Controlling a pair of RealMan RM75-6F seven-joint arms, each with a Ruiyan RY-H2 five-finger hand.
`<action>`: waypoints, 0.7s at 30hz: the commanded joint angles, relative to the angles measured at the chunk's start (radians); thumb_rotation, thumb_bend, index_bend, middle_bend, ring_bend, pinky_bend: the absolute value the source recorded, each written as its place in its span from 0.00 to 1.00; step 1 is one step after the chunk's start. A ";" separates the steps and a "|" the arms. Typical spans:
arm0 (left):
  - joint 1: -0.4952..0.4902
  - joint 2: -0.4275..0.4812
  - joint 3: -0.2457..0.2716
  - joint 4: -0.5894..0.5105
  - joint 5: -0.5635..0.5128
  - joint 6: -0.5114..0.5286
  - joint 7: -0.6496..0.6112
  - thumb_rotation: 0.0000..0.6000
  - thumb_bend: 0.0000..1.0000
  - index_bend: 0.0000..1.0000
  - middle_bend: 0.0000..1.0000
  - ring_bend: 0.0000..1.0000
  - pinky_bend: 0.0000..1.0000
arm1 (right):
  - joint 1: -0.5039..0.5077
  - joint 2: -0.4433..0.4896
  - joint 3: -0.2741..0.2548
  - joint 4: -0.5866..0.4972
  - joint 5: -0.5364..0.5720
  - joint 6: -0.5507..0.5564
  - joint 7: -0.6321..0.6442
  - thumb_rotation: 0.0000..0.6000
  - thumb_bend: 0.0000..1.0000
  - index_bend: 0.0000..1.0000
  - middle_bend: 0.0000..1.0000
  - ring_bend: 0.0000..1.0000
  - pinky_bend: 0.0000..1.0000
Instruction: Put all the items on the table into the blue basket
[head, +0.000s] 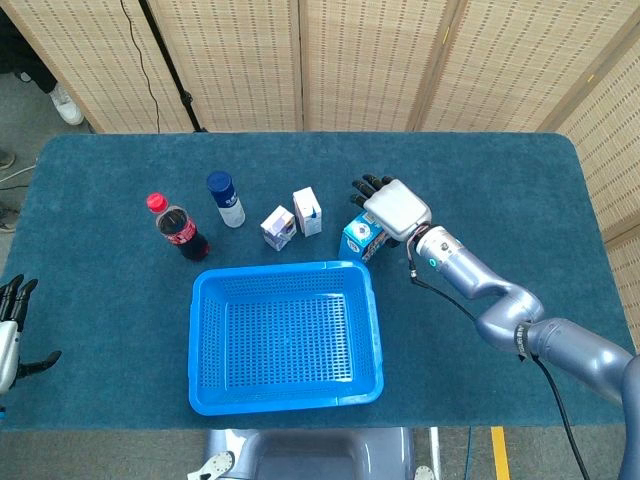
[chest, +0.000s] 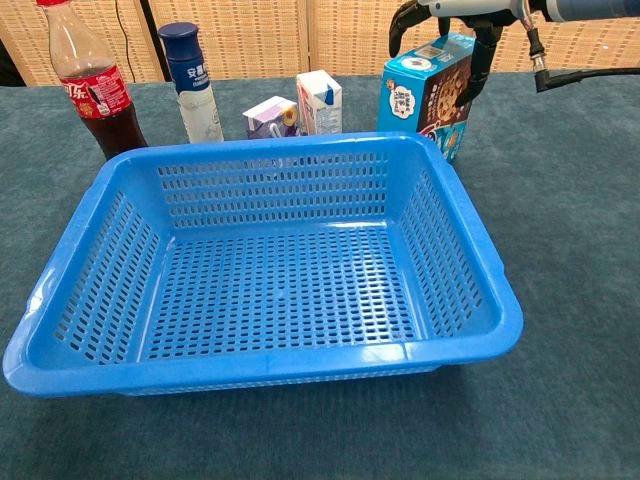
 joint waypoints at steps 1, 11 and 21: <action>-0.001 0.001 0.002 0.000 0.002 -0.002 -0.002 1.00 0.11 0.00 0.00 0.00 0.00 | -0.003 -0.023 -0.016 0.026 -0.019 0.038 0.043 1.00 0.24 0.45 0.38 0.35 0.40; 0.002 0.005 0.010 -0.005 0.020 0.007 -0.008 1.00 0.11 0.00 0.00 0.00 0.00 | -0.047 -0.013 -0.057 0.042 -0.106 0.221 0.204 1.00 0.57 0.65 0.58 0.53 0.56; 0.002 0.007 0.018 -0.008 0.037 0.011 -0.014 1.00 0.11 0.00 0.00 0.00 0.00 | -0.191 0.223 -0.081 -0.148 -0.208 0.536 0.271 1.00 0.61 0.65 0.59 0.53 0.57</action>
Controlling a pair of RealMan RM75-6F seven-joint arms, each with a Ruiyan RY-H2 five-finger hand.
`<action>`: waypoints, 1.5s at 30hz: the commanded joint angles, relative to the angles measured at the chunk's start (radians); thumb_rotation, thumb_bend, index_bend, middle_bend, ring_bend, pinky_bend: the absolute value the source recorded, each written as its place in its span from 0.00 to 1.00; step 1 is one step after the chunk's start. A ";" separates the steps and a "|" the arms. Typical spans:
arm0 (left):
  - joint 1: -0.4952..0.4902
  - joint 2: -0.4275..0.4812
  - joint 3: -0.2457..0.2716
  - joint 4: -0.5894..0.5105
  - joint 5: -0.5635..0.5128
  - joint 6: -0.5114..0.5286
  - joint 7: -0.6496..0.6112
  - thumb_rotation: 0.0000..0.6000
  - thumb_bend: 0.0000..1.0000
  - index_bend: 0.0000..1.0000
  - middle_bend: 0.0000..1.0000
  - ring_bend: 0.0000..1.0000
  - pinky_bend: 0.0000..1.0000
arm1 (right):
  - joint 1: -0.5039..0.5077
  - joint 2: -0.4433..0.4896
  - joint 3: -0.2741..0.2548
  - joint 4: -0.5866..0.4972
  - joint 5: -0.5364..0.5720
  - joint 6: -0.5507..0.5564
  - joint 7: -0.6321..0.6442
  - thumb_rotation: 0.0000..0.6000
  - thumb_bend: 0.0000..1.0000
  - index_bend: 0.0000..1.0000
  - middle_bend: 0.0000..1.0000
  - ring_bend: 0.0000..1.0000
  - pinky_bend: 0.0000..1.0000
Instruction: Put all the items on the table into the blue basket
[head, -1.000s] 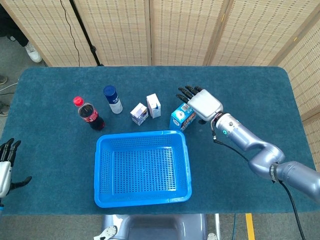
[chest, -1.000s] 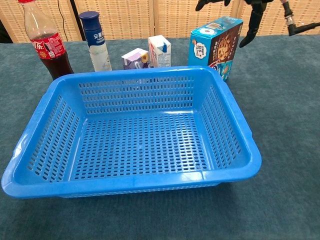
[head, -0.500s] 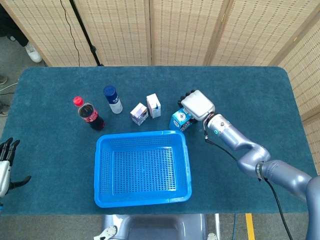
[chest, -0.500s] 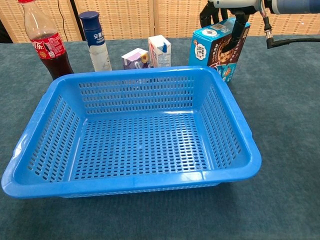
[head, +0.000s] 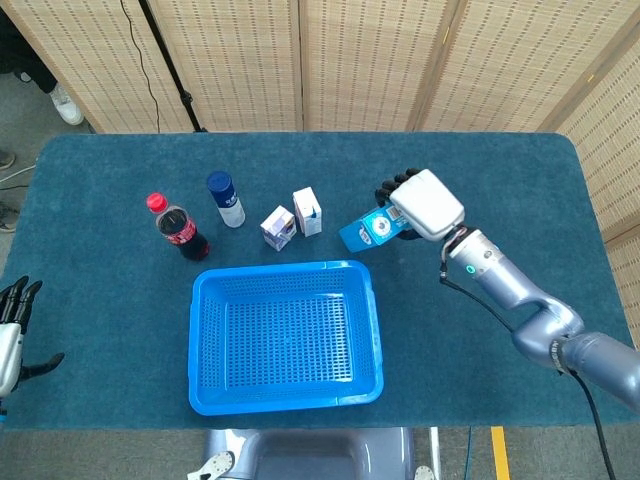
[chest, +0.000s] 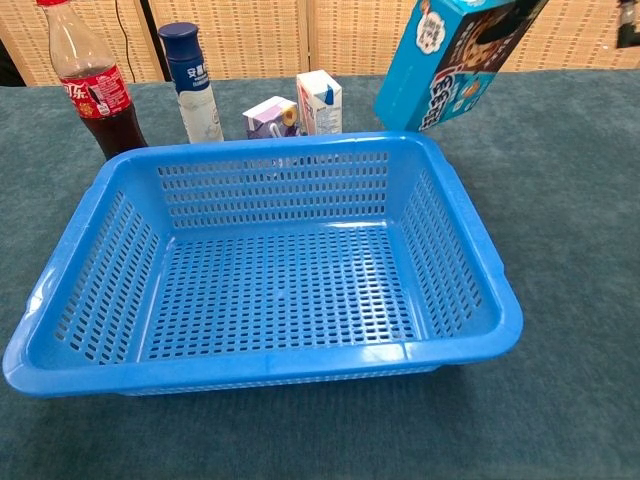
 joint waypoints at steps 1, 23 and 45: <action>0.000 0.001 0.003 -0.001 0.005 0.002 -0.002 1.00 0.11 0.00 0.00 0.00 0.00 | -0.093 0.133 -0.016 -0.135 -0.061 0.160 0.037 1.00 0.62 0.65 0.59 0.53 0.57; 0.002 0.005 0.011 -0.010 0.029 0.013 -0.004 1.00 0.11 0.00 0.00 0.00 0.00 | -0.022 0.152 -0.045 -0.478 -0.436 0.235 -0.073 1.00 0.65 0.65 0.59 0.53 0.57; 0.002 0.011 0.008 -0.005 0.008 0.002 -0.015 1.00 0.11 0.00 0.00 0.00 0.00 | 0.055 0.011 -0.158 -0.206 -0.544 0.164 -0.250 1.00 0.44 0.53 0.46 0.38 0.47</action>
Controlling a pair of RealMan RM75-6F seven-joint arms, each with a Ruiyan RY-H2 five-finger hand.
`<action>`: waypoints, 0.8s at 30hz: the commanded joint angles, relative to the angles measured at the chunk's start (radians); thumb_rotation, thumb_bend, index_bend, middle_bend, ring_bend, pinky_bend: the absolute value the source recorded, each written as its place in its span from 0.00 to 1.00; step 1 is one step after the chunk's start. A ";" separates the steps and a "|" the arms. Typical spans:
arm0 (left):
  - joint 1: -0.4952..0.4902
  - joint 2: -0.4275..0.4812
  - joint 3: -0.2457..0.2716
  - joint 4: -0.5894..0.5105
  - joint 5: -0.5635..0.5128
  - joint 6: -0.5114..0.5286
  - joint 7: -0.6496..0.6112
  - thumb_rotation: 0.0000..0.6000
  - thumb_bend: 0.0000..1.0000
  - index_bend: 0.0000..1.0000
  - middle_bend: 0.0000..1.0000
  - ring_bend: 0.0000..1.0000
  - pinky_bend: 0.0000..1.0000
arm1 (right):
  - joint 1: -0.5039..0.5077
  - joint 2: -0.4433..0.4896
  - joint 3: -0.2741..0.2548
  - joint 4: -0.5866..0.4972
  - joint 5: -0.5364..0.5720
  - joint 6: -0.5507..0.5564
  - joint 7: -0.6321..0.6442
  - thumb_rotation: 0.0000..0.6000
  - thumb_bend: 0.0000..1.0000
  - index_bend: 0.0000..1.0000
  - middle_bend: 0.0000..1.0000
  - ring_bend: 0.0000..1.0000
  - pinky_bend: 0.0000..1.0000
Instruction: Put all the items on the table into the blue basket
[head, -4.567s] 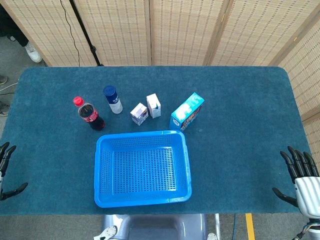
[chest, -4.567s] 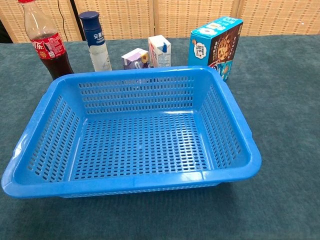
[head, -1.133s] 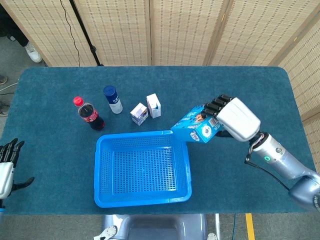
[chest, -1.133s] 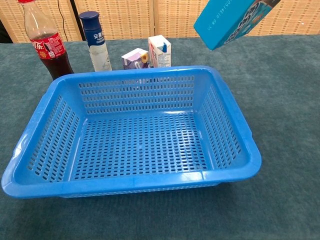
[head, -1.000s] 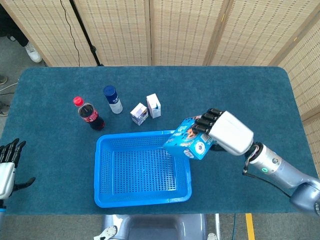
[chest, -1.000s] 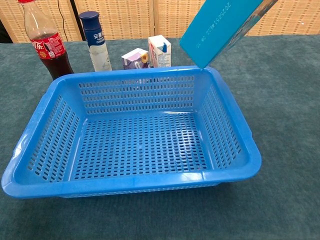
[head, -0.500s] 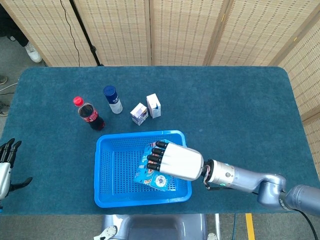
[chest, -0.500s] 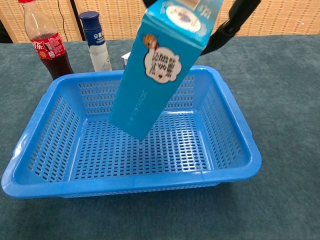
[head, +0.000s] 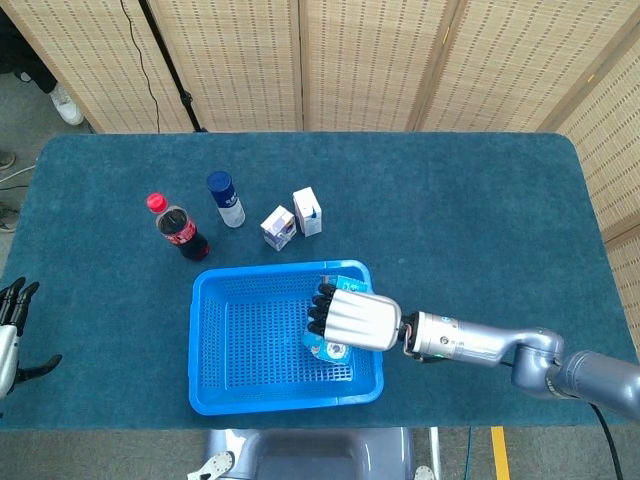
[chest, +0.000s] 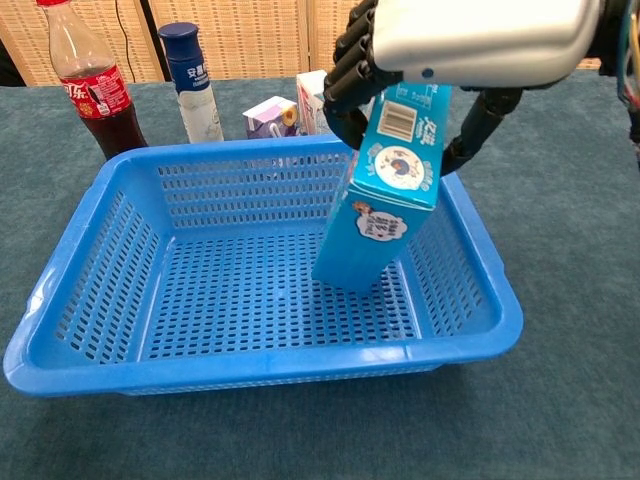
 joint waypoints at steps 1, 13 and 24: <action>-0.003 -0.003 0.002 -0.003 0.001 -0.005 0.008 1.00 0.11 0.00 0.00 0.00 0.00 | -0.021 0.007 -0.012 0.013 -0.001 0.013 -0.053 1.00 0.26 0.42 0.38 0.32 0.41; 0.002 -0.004 0.010 -0.009 0.020 0.006 0.013 1.00 0.11 0.00 0.00 0.00 0.00 | -0.092 0.112 0.003 -0.095 0.105 0.016 -0.155 1.00 0.00 0.00 0.00 0.00 0.09; 0.004 -0.001 0.012 -0.009 0.027 0.009 0.002 1.00 0.11 0.00 0.00 0.00 0.00 | -0.187 0.225 0.047 -0.137 0.173 0.200 -0.081 1.00 0.00 0.00 0.00 0.00 0.09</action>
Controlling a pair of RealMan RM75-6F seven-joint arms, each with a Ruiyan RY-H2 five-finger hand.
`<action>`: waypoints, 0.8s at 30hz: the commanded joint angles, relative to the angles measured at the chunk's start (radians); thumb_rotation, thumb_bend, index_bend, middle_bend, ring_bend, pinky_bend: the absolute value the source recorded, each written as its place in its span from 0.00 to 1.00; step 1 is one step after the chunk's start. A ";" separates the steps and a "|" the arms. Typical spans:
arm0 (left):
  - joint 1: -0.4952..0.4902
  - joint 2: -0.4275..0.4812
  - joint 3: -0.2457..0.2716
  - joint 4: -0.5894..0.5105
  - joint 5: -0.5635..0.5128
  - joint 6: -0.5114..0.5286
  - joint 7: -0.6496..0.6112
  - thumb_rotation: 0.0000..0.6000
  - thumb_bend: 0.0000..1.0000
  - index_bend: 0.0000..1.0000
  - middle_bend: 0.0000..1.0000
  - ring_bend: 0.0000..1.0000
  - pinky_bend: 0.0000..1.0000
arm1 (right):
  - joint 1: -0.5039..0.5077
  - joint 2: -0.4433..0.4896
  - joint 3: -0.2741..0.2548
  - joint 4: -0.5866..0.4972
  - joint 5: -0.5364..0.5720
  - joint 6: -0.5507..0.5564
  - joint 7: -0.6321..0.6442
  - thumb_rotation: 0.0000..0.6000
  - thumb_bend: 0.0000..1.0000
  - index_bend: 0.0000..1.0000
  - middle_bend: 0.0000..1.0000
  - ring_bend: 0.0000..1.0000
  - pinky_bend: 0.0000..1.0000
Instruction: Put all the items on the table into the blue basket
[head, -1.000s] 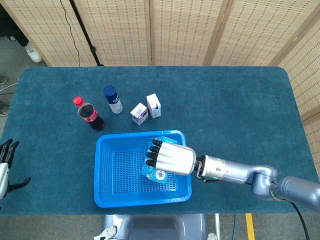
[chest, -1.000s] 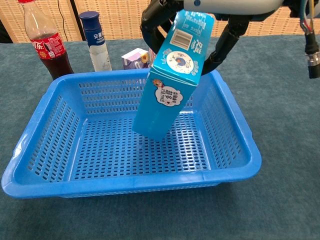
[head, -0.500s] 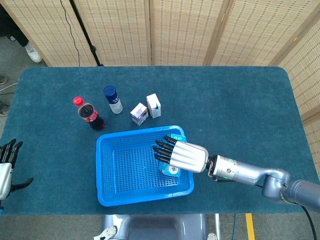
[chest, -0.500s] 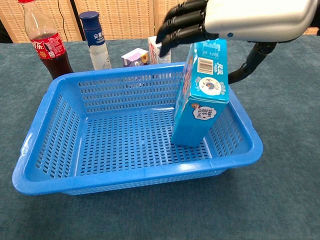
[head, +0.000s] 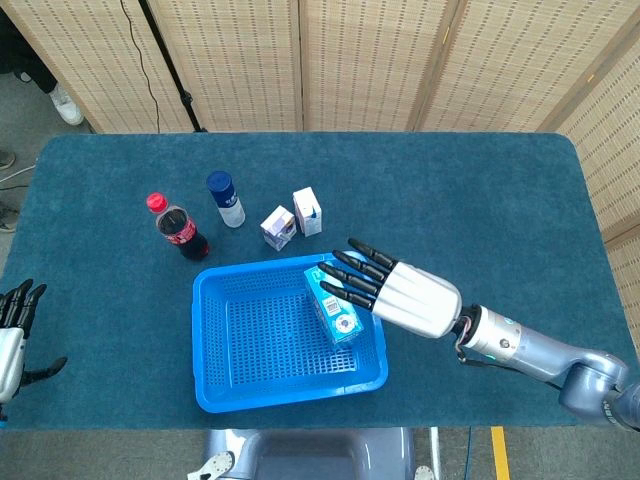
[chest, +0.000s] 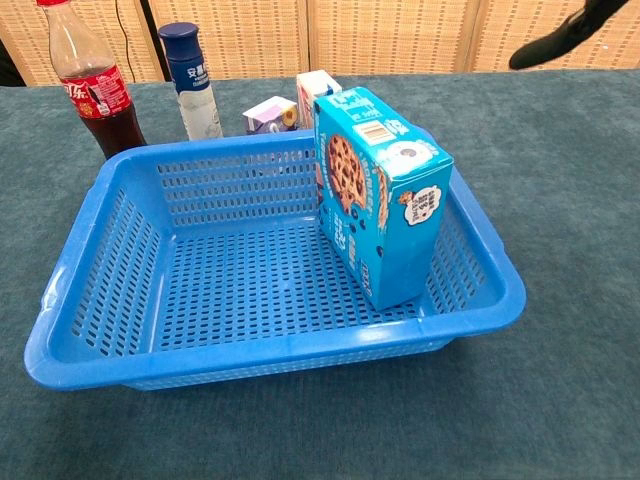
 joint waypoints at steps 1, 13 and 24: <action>-0.001 0.003 -0.002 0.001 -0.004 -0.003 -0.007 1.00 0.11 0.00 0.00 0.00 0.00 | -0.048 0.024 0.015 0.006 0.047 0.057 0.045 1.00 0.00 0.00 0.00 0.00 0.09; -0.030 0.020 -0.032 0.006 -0.017 -0.037 -0.080 1.00 0.11 0.00 0.00 0.00 0.00 | -0.295 -0.025 -0.050 0.114 0.245 0.213 0.303 1.00 0.00 0.00 0.00 0.00 0.08; -0.141 -0.024 -0.126 0.132 0.005 -0.142 -0.480 1.00 0.11 0.00 0.00 0.00 0.00 | -0.470 -0.136 -0.117 0.208 0.333 0.256 0.472 1.00 0.00 0.00 0.00 0.00 0.06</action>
